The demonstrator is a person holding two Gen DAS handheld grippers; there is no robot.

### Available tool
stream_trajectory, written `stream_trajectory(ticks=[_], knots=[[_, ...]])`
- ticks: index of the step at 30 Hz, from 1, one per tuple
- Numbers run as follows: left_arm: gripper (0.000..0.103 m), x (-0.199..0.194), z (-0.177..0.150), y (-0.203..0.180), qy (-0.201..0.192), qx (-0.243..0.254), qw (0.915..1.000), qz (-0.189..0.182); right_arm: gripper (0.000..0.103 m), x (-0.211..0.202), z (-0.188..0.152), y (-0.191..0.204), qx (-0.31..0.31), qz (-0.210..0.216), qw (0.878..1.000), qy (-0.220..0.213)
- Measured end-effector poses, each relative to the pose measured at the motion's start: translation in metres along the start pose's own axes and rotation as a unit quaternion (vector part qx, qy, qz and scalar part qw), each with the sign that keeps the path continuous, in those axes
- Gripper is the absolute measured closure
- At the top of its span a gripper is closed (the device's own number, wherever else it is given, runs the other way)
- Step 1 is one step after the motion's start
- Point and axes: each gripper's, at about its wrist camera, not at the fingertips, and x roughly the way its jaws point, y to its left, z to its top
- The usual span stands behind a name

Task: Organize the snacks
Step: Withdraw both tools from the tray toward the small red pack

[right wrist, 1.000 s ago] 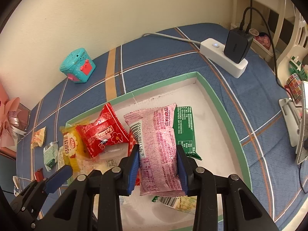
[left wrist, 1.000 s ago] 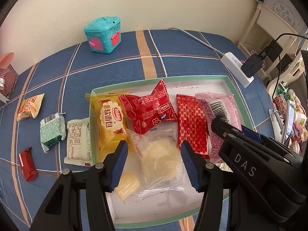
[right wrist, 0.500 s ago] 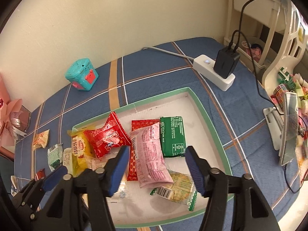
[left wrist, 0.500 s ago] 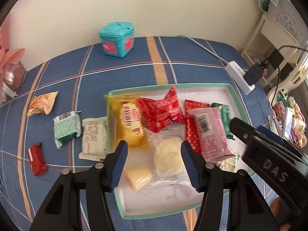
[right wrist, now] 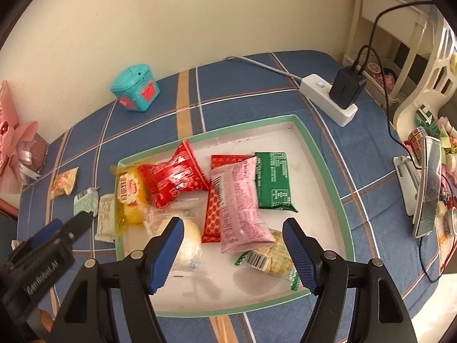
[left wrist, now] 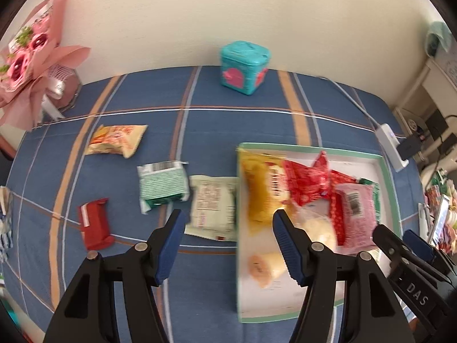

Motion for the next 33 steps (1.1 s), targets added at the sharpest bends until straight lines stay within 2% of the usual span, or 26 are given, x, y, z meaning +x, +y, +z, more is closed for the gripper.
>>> stream_trajectory(ticks=[3,11,14,16,18,22,33], knots=[[0.028,0.001,0.001,0.013,0.000,-0.005,0.9998,0.017,0.028,-0.001,-0.002,0.010,-0.017,0.000,1.000,-0.001],[0.027,-0.002,0.001,0.043,-0.004,-0.016,0.9988,0.047,0.022,-0.005,-0.006,0.038,-0.056,0.015,0.998,-0.010],[0.025,-0.004,0.001,0.053,-0.008,-0.022,0.9985,0.050,0.016,-0.009,-0.007,0.047,-0.067,0.026,0.997,-0.023],[0.014,-0.005,0.002,0.059,-0.010,-0.026,0.9982,0.052,0.013,-0.010,-0.007,0.052,-0.073,0.030,0.996,-0.029],[0.014,-0.007,0.002,0.065,-0.013,-0.029,0.9980,0.054,0.012,-0.011,-0.008,0.058,-0.078,0.031,0.996,-0.032],[0.014,-0.010,0.001,0.080,-0.017,-0.038,0.9972,0.062,0.000,-0.007,-0.011,0.067,-0.086,0.034,0.995,-0.029],[0.013,-0.018,-0.006,0.150,-0.022,-0.095,0.9898,0.104,0.000,0.002,-0.022,0.110,-0.114,0.062,0.991,-0.035]])
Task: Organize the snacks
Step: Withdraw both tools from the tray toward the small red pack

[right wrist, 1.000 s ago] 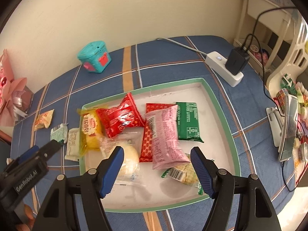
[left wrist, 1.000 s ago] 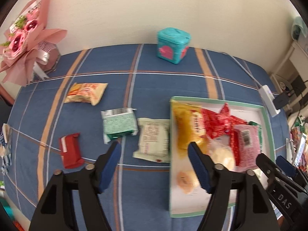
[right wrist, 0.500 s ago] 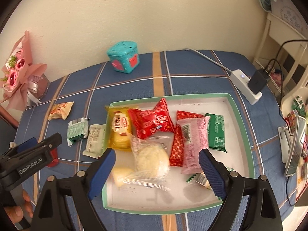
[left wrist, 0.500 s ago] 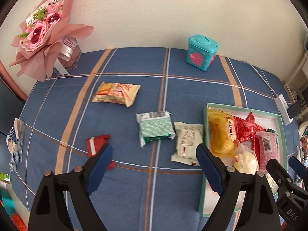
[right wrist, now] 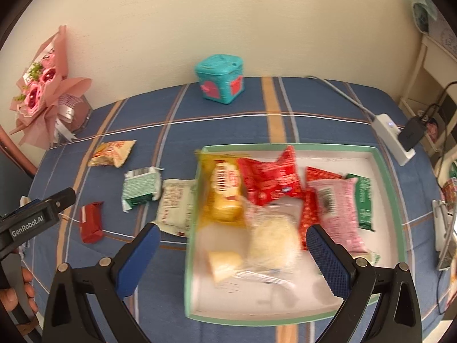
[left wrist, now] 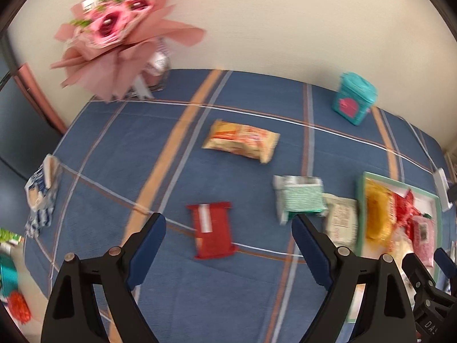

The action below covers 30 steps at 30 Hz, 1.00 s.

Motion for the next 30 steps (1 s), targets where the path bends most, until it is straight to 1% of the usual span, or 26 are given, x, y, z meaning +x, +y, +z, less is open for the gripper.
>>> stream_trajectory(ticks=[7,12,17,22,25,27,30], knots=[[0.013,0.004,-0.001,0.047,0.008,-0.042,0.9987,0.027,0.000,0.012,-0.008,0.045,-0.053,0.008,0.999,0.007],[0.013,0.007,-0.002,0.070,0.011,-0.067,0.9973,0.027,0.000,0.022,-0.014,0.077,-0.086,0.026,0.996,0.014],[0.013,0.015,-0.004,0.088,0.021,-0.095,0.9951,0.016,0.000,0.033,-0.018,0.098,-0.098,0.040,0.994,0.019],[0.013,0.031,-0.005,0.089,0.042,-0.109,0.9932,-0.002,0.000,0.042,-0.015,0.101,-0.092,0.042,0.995,0.020],[0.013,0.040,-0.006,0.081,0.053,-0.102,0.9933,-0.015,0.000,0.048,-0.011,0.095,-0.069,0.046,0.996,0.025],[0.013,0.044,-0.005,0.075,0.057,-0.096,0.9936,-0.020,0.000,0.053,-0.008,0.090,-0.052,0.056,0.997,0.032],[0.013,0.048,-0.004,0.067,0.060,-0.088,0.9940,-0.025,0.000,0.059,-0.003,0.088,-0.043,0.064,0.996,0.035]])
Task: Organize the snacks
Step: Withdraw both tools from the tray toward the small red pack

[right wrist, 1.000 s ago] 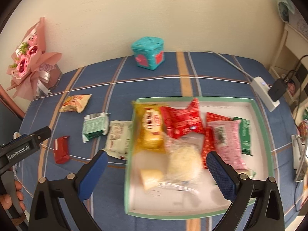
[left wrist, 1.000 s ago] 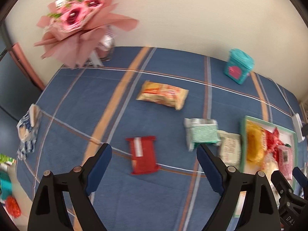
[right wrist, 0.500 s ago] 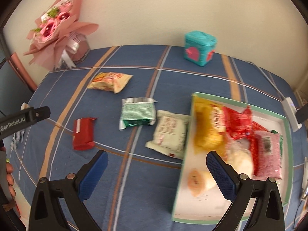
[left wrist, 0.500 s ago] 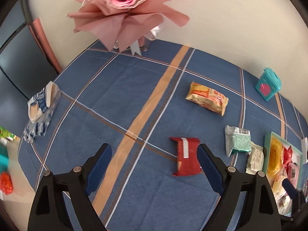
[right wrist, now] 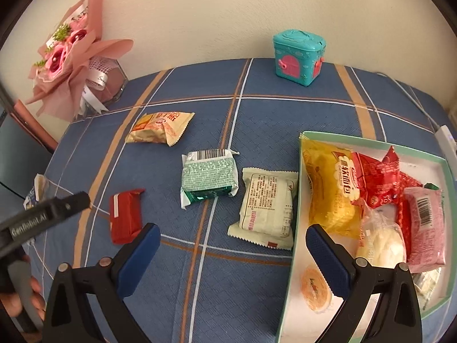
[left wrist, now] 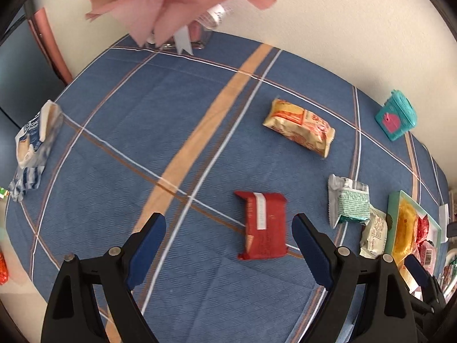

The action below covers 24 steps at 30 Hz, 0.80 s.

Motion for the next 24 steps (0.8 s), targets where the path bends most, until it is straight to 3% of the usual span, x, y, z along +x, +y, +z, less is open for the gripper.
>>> stream_trajectory(ticks=[8,14,24], knots=[[0.013,0.017,0.002,-0.013,0.014,0.006,0.9998,-0.012,0.016,0.021,0.011,-0.001,0.001,-0.014,1.000,0.013],[0.013,0.029,0.009,-0.014,0.024,0.002,0.9995,-0.021,0.020,0.037,0.014,-0.005,-0.013,-0.050,0.998,0.020],[0.013,0.036,0.013,-0.015,0.027,0.002,0.9993,-0.027,0.034,0.037,0.021,-0.019,0.013,-0.047,0.999,0.019]])
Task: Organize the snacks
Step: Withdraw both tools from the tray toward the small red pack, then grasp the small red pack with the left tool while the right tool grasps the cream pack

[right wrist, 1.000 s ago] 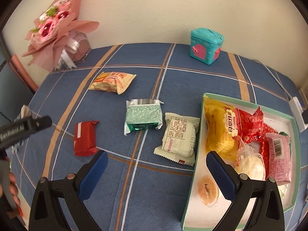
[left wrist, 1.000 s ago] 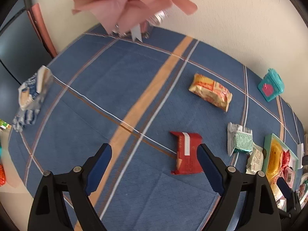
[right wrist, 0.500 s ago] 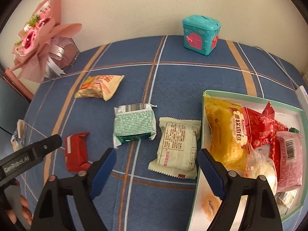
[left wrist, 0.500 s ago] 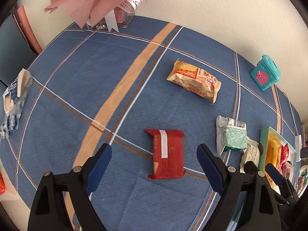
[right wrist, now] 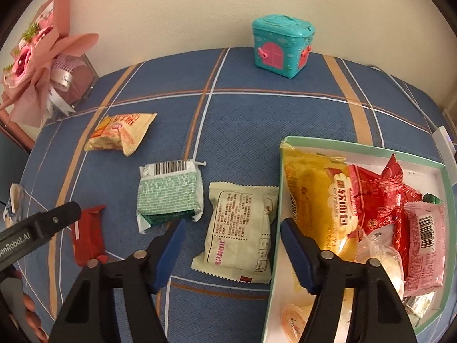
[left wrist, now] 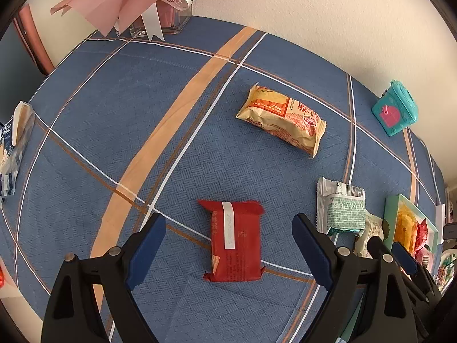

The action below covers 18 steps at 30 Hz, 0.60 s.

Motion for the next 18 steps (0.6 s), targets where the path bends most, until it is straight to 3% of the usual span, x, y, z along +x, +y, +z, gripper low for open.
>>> stream_trajectory(ticks=[5,18], knots=[[0.013,0.003,0.000,0.000,0.001,-0.002,1.0000,-0.004,0.041,-0.006,0.002,0.004,-0.005,0.009,1.000,-0.005],[0.013,0.011,-0.003,-0.002,0.009,0.002,0.9999,-0.007,0.042,0.012,-0.003,0.012,-0.020,-0.014,1.000,0.015]])
